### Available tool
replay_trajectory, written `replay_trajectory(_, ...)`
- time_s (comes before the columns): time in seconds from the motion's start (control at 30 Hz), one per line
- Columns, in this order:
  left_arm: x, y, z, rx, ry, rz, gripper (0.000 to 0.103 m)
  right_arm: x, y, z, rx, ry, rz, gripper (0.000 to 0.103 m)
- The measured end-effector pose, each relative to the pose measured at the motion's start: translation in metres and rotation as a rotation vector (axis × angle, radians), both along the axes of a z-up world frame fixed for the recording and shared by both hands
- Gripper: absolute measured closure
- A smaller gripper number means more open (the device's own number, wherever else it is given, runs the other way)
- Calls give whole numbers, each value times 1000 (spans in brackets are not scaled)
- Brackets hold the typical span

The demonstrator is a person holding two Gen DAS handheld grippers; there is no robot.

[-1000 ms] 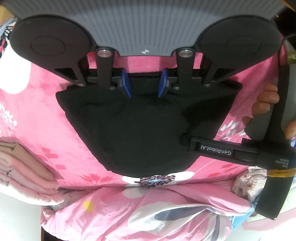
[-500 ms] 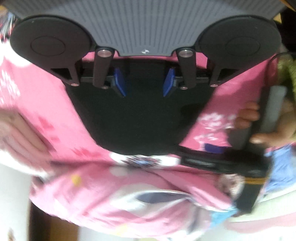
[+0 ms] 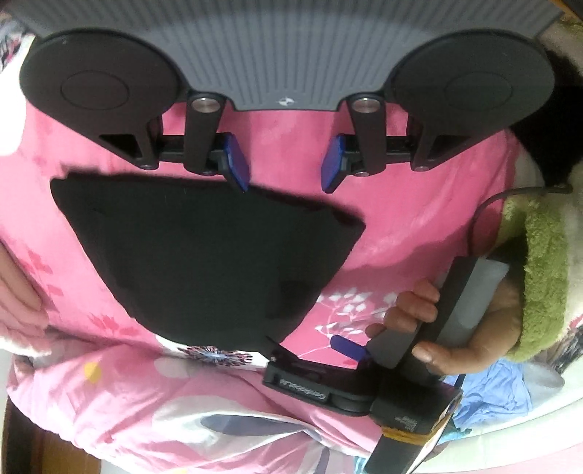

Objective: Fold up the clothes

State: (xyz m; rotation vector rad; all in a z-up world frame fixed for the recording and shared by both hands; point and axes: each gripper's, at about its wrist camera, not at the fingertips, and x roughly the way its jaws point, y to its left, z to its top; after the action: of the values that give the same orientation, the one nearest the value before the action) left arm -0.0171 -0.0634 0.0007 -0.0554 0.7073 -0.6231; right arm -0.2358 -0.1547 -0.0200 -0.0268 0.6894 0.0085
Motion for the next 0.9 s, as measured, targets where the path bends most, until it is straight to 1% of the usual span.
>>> replay_trajectory(0.07,-10,8,2,-2,13,16,0,-11,-11,7,12,-15,-21,62)
replay_trajectory(0.13,-31,22,5,-24,27,14,0,-25,-32,16,44,-53,-72,62)
replay_trajectory(0.2,-54,32,6,-39,45,-15,0,-40,-60,23,111,-97,-148,61)
replay_trajectory(0.33,-102,40,5,-52,103,-79,0,-62,-119,23,271,-158,-294,61)
replay_trajectory(0.4,-122,37,0,-24,111,-90,1,-68,-144,20,351,-186,-339,61)
replay_trajectory(0.47,-137,33,-4,10,103,-95,8,-69,-165,14,412,-210,-355,62)
replay_trajectory(0.53,-148,28,-6,42,87,-97,12,-63,-180,10,452,-219,-350,62)
replay_trajectory(0.6,-156,24,-4,73,51,-101,17,-55,-193,4,492,-220,-340,63)
replay_trajectory(0.67,-164,20,-3,109,14,-107,27,-45,-202,0,515,-211,-324,65)
replay_trajectory(0.7,-165,17,-2,130,1,-108,29,-42,-205,-2,518,-205,-317,66)
replay_trajectory(0.77,-167,11,-5,177,-21,-117,37,-39,-208,-5,519,-201,-301,66)
replay_trajectory(0.83,-169,6,-8,214,-45,-127,39,-37,-209,-9,529,-199,-288,70)
replay_trajectory(0.9,-171,1,-11,249,-72,-140,39,-36,-212,-14,542,-197,-285,76)
